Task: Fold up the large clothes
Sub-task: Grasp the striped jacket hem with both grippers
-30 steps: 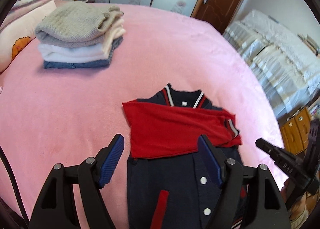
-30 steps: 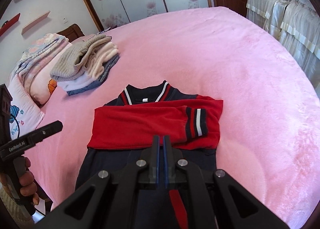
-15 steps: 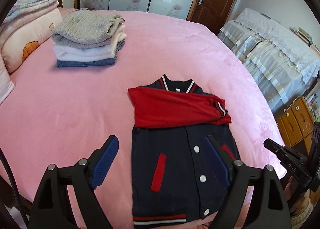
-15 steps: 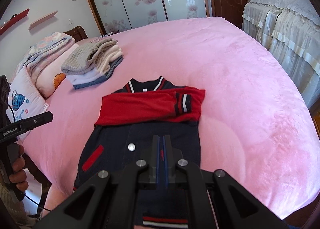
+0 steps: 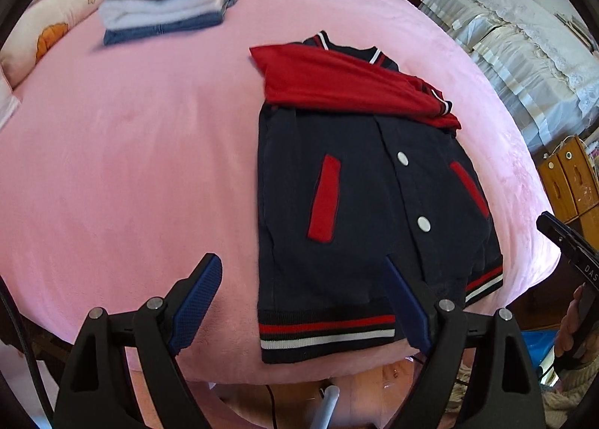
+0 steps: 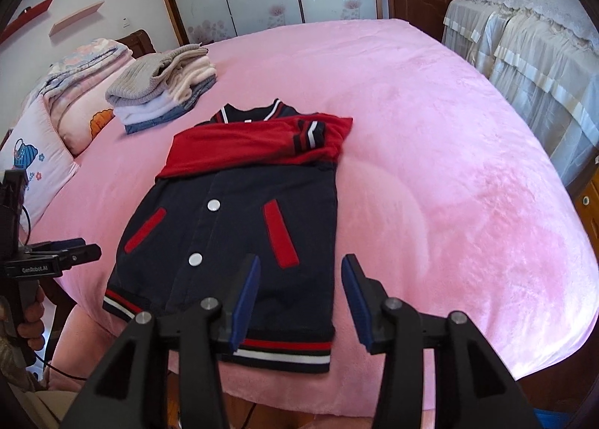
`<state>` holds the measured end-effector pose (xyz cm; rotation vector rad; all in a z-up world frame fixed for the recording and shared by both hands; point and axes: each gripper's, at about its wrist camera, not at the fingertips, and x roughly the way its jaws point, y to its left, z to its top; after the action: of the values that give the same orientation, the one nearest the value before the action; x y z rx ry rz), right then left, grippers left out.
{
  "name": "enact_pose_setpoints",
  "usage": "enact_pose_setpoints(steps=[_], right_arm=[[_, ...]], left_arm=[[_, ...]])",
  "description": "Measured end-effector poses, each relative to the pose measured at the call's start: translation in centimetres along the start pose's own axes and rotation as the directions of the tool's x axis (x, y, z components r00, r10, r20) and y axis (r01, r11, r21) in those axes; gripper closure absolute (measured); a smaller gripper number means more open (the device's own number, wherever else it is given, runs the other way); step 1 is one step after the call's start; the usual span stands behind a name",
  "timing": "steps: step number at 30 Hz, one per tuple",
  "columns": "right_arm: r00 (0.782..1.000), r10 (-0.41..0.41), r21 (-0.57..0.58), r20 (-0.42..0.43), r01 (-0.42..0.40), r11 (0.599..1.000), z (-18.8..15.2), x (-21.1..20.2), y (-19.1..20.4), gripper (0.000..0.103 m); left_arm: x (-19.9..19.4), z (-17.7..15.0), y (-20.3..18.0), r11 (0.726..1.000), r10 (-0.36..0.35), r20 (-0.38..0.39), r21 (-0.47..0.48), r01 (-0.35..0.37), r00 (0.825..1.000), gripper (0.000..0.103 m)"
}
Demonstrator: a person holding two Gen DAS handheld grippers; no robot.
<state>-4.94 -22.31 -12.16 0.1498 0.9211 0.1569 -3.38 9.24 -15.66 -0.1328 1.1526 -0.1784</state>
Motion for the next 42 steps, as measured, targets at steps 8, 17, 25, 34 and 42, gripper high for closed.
enact_pose_setpoints(steps=[8,17,25,34,42], right_arm=[[0.993,-0.003,0.005,-0.114,0.004,1.0,-3.6,2.6,-1.7,0.058],[0.978,0.063,0.063,-0.2,-0.052,0.997,-6.5,4.5,-3.4,0.058],[0.966,0.113,0.042,-0.231,-0.106,0.993,-7.2,5.4,-2.5,0.058],[0.953,0.156,0.046,-0.259,-0.149,0.988,-7.8,5.7,-2.4,0.067],[0.948,0.176,0.081,-0.265,-0.16,0.984,-7.9,6.1,-2.9,0.067]], left_arm=[[3.4,-3.0,1.3,0.997,-0.069,-0.061,-0.03,0.068,0.996,0.018],[4.9,-4.7,1.7,0.995,-0.09,-0.062,-0.049,0.087,0.994,0.019],[4.5,-4.7,1.2,0.992,-0.125,-0.075,-0.041,0.122,0.989,0.044],[4.1,-4.9,1.8,0.985,-0.162,-0.081,-0.069,0.156,0.984,0.056],[4.7,-5.2,2.1,0.984,-0.167,-0.114,-0.075,0.16,0.979,0.056]])
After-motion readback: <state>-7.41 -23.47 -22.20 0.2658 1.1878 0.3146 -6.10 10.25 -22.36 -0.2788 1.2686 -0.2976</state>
